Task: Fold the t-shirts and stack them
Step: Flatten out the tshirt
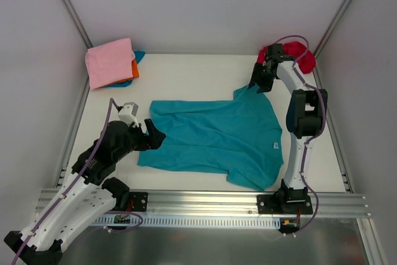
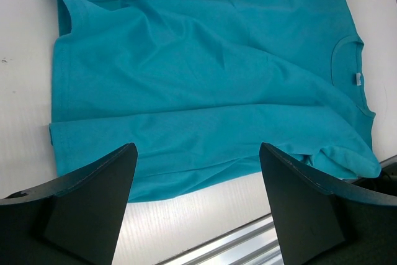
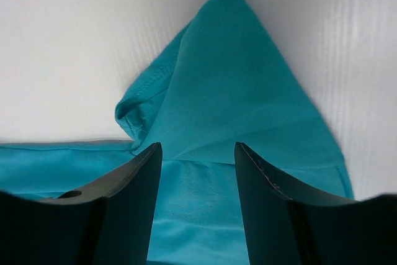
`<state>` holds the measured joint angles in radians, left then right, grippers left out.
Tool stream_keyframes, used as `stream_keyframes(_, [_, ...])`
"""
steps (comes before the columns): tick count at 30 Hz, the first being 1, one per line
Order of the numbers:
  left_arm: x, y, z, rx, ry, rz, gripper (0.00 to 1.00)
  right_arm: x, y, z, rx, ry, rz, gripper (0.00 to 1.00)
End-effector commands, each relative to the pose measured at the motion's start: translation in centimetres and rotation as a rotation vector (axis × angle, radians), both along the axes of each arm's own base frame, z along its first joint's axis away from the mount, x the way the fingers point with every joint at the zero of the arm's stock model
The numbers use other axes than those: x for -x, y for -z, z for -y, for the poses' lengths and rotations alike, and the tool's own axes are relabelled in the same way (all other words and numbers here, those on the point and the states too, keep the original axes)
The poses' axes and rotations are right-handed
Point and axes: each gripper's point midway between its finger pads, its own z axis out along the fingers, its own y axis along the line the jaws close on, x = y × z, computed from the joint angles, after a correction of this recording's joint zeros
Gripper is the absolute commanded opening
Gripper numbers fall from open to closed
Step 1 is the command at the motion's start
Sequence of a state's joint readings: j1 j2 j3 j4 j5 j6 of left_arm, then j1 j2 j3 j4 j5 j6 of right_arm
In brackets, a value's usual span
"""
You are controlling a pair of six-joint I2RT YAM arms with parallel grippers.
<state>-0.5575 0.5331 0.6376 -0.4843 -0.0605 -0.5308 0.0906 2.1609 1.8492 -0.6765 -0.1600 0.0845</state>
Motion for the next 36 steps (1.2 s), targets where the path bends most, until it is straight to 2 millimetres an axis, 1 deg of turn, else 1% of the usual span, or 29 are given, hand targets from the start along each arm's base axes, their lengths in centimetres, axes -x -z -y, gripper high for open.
stream_keyframes(1, [-0.1,-1.0,1.0,0.018,0.043,0.011,0.82,1.0,0.4,-2.0,-0.094,-0.029,-0.078,0.54])
stream_keyframes(2, [-0.1,-1.1,1.0,0.019,0.043,0.012,0.82,1.3,1.4,-1.9,-0.095,-0.021,-0.111,0.55])
stream_keyframes(5, [-0.3,-1.2,1.1,0.014,0.044,0.010,0.81,2.7,3.5,-1.7,-0.084,-0.002,-0.182,0.54])
stream_keyframes(7, [-0.3,-1.2,1.0,0.012,0.041,0.009,0.81,3.3,4.0,-1.5,-0.078,0.011,-0.191,0.54])
stream_keyframes(8, [-0.3,-1.2,1.0,0.011,0.039,0.010,0.81,4.2,4.9,-1.2,-0.067,0.024,-0.217,0.54])
stream_keyframes(11, [-0.3,-1.2,0.9,0.007,0.037,0.009,0.82,5.6,5.5,-0.9,-0.054,0.038,-0.254,0.55])
stream_keyframes(12, [-0.3,-1.2,0.8,0.007,0.032,0.011,0.82,6.7,6.1,-0.8,-0.053,0.036,-0.283,0.54])
stream_keyframes(13, [-0.4,-1.2,0.9,0.006,0.032,0.009,0.82,7.2,5.7,-0.8,-0.053,0.044,-0.282,0.53])
stream_keyframes(15, [-0.4,-1.2,0.8,0.003,0.030,0.009,0.82,8.4,5.7,-0.6,-0.045,0.055,-0.308,0.54])
stream_keyframes(16, [-0.4,-1.3,0.8,0.003,0.028,0.011,0.82,9.5,5.7,-0.4,-0.044,0.059,-0.327,0.54])
stream_keyframes(18, [-0.4,-1.5,0.7,-0.001,0.028,0.017,0.82,10.7,5.7,-0.6,-0.059,0.060,-0.350,0.54])
stream_keyframes(19, [-0.4,-1.7,0.6,-0.001,0.024,0.022,0.82,11.9,5.8,-0.6,-0.065,0.060,-0.368,0.54])
stream_keyframes(21, [-0.4,-1.9,0.5,-0.003,0.025,0.027,0.82,12.9,5.7,-0.8,-0.076,0.058,-0.375,0.54])
stream_keyframes(22, [-0.4,-2.0,0.5,-0.006,0.025,0.030,0.82,14.2,5.5,-0.9,-0.085,0.059,-0.383,0.54])
stream_keyframes(24, [-0.3,-1.9,0.4,-0.011,0.025,0.026,0.82,14.7,5.3,-0.9,-0.094,0.064,-0.360,0.55])
stream_keyframes(25, [-0.3,-2.1,0.4,-0.010,0.024,0.031,0.82,15.1,4.8,-0.7,-0.093,0.068,-0.335,0.55])
stream_keyframes(27, [-0.3,-2.1,0.3,-0.011,0.024,0.029,0.82,15.2,4.1,-0.4,-0.076,0.061,-0.305,0.55])
stream_keyframes(30, [-0.2,-2.0,0.2,-0.014,0.023,0.028,0.82,14.1,2.4,0.8,-0.013,0.058,-0.245,0.55])
stream_keyframes(31, [-0.1,-2.1,0.2,-0.015,0.022,0.028,0.82,14.0,2.0,1.2,0.001,0.060,-0.246,0.55])
stream_keyframes(32, [-0.2,-2.2,0.1,-0.014,0.018,0.033,0.82,12.8,1.1,1.4,0.008,0.059,-0.218,0.55])
stream_keyframes(34, [-0.1,-2.1,0.0,-0.019,0.017,0.030,0.82,12.0,0.3,1.9,0.021,0.057,-0.214,0.55])
stream_keyframes(35, [-0.1,-2.1,0.0,-0.020,0.015,0.031,0.82,10.6,-0.9,1.9,0.020,0.057,-0.177,0.55])
stream_keyframes(36, [-0.1,-2.1,-0.1,-0.024,0.013,0.030,0.82,10.1,-0.8,2.2,0.024,0.058,-0.180,0.55])
